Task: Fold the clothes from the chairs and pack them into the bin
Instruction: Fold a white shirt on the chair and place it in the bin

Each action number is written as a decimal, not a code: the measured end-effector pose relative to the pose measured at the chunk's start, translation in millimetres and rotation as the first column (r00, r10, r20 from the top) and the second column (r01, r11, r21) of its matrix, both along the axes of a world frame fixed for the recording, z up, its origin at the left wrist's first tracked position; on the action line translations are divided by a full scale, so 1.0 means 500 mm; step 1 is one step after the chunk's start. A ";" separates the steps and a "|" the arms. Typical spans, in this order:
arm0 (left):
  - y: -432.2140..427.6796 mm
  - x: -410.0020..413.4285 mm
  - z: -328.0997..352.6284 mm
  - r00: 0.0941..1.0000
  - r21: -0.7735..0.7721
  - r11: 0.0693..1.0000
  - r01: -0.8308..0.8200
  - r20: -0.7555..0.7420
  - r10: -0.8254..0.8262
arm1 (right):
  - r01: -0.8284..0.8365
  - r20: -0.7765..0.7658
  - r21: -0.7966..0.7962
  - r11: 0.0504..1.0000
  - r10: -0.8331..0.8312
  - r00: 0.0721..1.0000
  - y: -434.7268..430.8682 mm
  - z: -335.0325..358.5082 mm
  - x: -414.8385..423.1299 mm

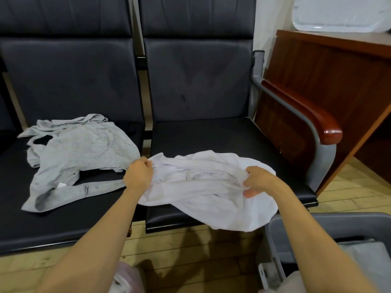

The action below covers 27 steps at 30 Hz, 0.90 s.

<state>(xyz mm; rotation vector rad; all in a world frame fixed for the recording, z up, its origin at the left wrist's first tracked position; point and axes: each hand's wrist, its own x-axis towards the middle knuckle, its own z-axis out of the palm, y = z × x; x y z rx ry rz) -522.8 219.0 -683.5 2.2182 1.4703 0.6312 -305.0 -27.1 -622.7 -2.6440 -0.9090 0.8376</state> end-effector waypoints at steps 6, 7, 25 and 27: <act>-0.012 -0.072 0.077 0.991 -0.082 0.988 0.132 0.036 -0.130 | 0.334 -0.444 0.510 0.793 -0.090 0.891 0.023 0.041 -0.030; -0.026 -0.082 0.092 0.983 -0.152 0.975 0.164 0.103 -0.150 | 0.347 -0.468 0.512 0.786 -0.084 0.880 0.021 0.054 -0.043; -0.067 -0.076 0.510 0.262 -0.109 0.944 0.310 0.965 0.025 | 0.249 -0.255 0.896 0.367 -0.033 0.966 0.038 0.433 -0.040; -0.045 -0.068 0.506 0.290 -0.114 0.937 0.330 0.957 0.015 | 0.232 -0.233 0.902 0.364 -0.041 0.972 0.052 0.428 -0.018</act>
